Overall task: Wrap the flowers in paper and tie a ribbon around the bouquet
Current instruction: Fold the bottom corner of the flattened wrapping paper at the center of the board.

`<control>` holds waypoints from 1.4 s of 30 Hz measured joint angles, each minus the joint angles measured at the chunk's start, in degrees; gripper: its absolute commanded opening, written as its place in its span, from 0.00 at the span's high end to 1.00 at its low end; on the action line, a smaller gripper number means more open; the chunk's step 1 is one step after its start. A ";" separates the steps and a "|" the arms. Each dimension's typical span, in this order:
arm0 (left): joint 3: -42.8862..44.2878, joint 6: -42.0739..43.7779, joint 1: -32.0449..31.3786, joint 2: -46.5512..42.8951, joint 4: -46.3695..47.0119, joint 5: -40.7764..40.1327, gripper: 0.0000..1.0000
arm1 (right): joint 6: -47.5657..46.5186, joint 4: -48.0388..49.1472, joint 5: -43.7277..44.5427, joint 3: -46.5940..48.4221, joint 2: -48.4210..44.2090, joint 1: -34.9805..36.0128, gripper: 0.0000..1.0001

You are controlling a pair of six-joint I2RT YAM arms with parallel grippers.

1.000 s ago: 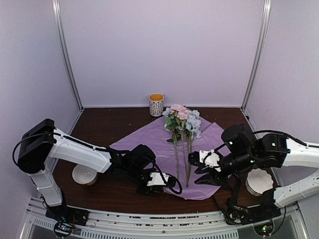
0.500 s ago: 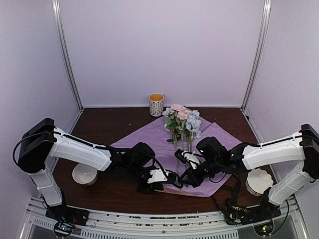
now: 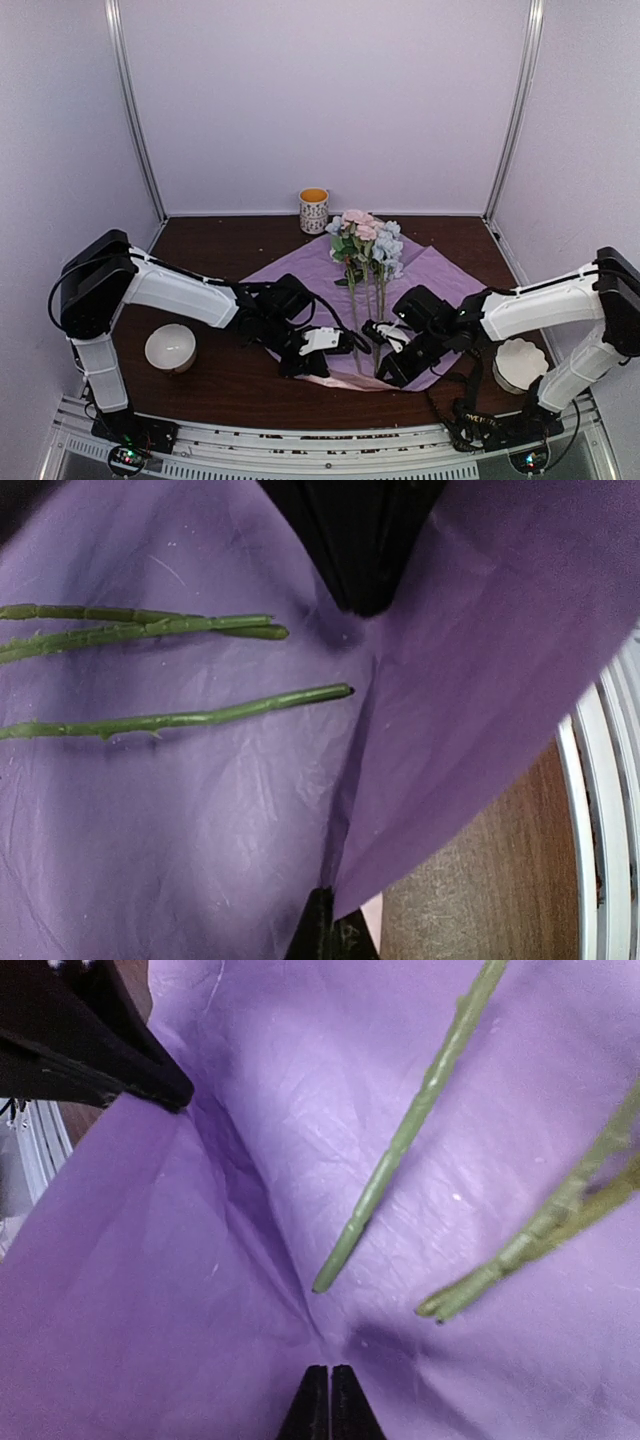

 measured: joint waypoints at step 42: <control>0.17 -8.35 4.70 -4.17 -1.38 10.23 0.62 | -8.98 -5.46 2.23 -0.15 -10.16 3.61 1.00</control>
